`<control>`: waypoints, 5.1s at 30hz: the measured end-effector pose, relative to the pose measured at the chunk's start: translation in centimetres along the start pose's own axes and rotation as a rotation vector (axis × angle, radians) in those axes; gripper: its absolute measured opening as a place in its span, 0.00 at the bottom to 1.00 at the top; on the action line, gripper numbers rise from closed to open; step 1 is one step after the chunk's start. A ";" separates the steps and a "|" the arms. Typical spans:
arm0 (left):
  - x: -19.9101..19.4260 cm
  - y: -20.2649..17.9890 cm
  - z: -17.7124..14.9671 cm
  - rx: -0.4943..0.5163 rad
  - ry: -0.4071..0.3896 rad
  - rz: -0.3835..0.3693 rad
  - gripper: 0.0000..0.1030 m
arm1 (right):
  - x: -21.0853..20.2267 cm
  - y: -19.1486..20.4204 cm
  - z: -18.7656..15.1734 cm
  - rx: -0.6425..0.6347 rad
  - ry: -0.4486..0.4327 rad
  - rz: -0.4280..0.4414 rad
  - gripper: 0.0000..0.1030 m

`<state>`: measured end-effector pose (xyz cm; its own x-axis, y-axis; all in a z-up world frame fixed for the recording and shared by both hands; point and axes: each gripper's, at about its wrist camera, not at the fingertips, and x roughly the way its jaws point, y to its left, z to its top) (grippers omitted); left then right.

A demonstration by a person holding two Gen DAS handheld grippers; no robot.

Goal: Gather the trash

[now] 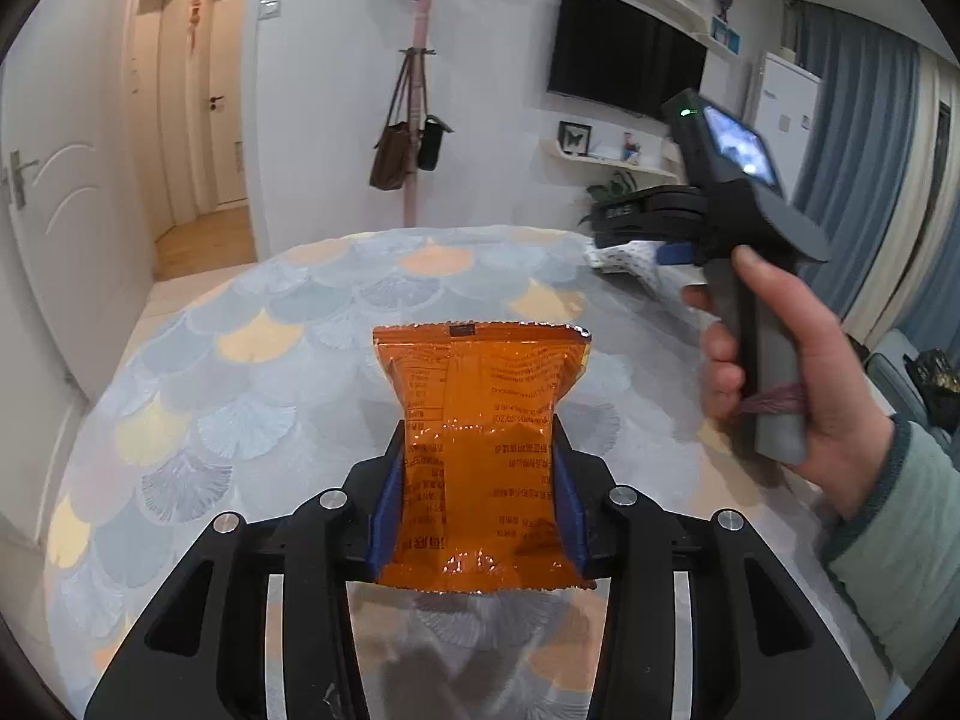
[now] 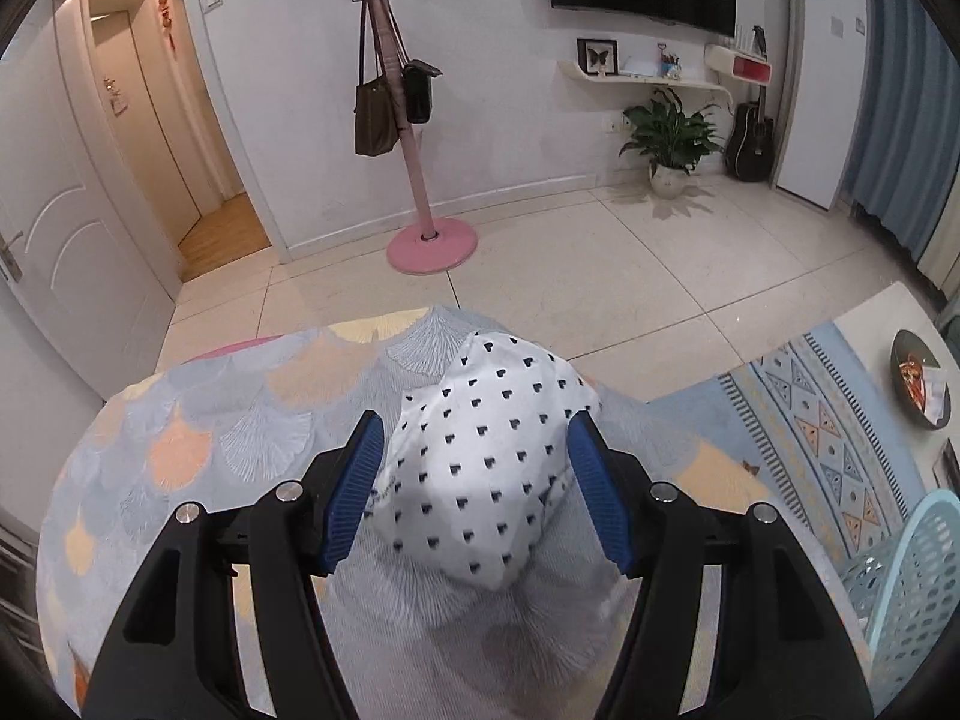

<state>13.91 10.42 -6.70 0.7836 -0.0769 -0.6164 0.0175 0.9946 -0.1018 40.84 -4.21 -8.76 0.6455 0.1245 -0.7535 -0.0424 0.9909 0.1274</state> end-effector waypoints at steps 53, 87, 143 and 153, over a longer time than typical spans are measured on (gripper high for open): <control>-0.5 -21.3 6.1 0.253 0.003 -0.381 0.41 | -24.2 -25.9 -11.3 0.287 -0.301 -0.156 0.14; 9.6 -37.5 0.2 0.328 0.372 -0.666 0.78 | -21.6 -38.5 -18.5 0.552 -0.077 -0.288 0.43; -4.7 -17.7 -2.5 0.195 -0.265 -0.086 0.93 | -27.6 -17.6 -21.2 0.138 -0.480 -0.405 0.75; -4.7 -17.8 -2.4 0.196 -0.257 -0.089 0.93 | -26.9 -17.5 -21.2 0.133 -0.457 -0.399 0.75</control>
<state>8.40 -7.11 -3.89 0.9043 -0.1692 -0.3919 0.1925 0.9811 0.0207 8.03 -23.84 -4.39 0.8546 -0.3175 -0.4109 0.3459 0.9382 -0.0055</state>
